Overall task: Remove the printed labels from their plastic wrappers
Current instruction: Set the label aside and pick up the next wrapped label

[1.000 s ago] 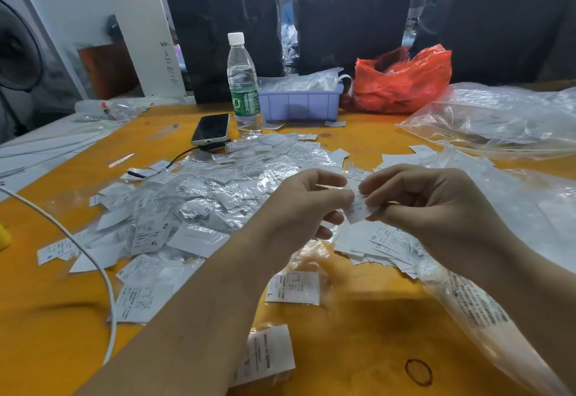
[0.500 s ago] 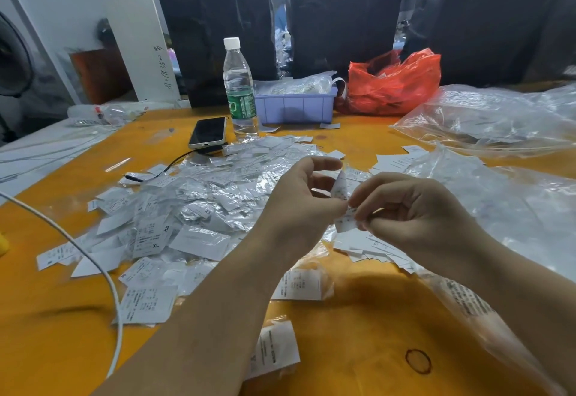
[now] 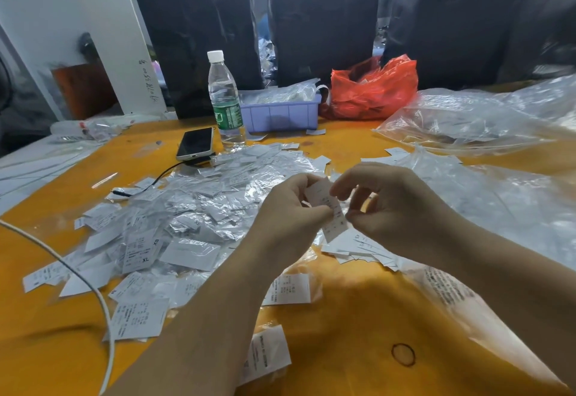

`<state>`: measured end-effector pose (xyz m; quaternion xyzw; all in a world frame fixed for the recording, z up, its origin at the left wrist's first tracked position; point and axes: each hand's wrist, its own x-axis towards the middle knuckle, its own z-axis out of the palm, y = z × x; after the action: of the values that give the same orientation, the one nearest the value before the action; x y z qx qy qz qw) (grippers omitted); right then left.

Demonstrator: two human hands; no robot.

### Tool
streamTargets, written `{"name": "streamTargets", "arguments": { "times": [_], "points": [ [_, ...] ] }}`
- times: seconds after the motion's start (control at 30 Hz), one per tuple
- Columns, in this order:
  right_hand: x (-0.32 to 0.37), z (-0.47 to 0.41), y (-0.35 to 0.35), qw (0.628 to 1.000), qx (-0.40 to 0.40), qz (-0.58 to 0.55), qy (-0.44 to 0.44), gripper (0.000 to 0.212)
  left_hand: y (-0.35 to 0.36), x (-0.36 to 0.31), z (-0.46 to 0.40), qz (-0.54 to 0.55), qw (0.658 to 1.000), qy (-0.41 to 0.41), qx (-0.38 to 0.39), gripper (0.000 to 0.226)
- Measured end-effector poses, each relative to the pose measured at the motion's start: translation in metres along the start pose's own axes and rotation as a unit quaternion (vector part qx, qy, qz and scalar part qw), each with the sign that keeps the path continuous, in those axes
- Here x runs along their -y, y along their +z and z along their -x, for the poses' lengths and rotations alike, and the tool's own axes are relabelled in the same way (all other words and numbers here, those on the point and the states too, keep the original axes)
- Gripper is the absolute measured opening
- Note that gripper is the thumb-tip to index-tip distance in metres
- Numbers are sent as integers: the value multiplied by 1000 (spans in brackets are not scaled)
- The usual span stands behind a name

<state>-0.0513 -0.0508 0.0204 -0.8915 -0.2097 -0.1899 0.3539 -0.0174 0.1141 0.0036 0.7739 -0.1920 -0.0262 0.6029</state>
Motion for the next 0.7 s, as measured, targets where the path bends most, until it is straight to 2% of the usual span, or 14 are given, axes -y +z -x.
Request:
{"name": "streamTargets", "arguments": {
  "times": [0.1, 0.17, 0.27, 0.33, 0.4, 0.5, 0.6, 0.7],
  "points": [
    [5, -3, -9, 986, 100, 102, 86, 43, 2, 1, -1, -11, 1000, -6, 3, 23],
    [10, -3, -14, 968, 126, 193, 103, 43, 3, 1, 0, -35, 999, -12, 3, 22],
    [15, 0, -22, 925, 160, 320, 132, 24, 3, 2, 1, -46, 999, -20, 5, 20],
    [18, 3, -26, 893, 209, 363, 166, 13, 3, 2, 2, -57, 998, -23, 8, 15],
    [17, 7, -27, 879, 261, 347, 196, 12, 4, 3, 2, -69, 997, -24, 12, 14],
    [14, 15, -32, 871, 315, 308, 220, 21, 5, 3, 1, -85, 996, -27, 12, 18],
    [9, 22, -40, 880, 321, 268, 224, 36, 7, 3, 1, -95, 995, -26, 17, 19],
    [3, 29, -43, 904, 303, 231, 193, 37, 8, 4, 2, -95, 995, -22, 21, 18]
  ]
}}
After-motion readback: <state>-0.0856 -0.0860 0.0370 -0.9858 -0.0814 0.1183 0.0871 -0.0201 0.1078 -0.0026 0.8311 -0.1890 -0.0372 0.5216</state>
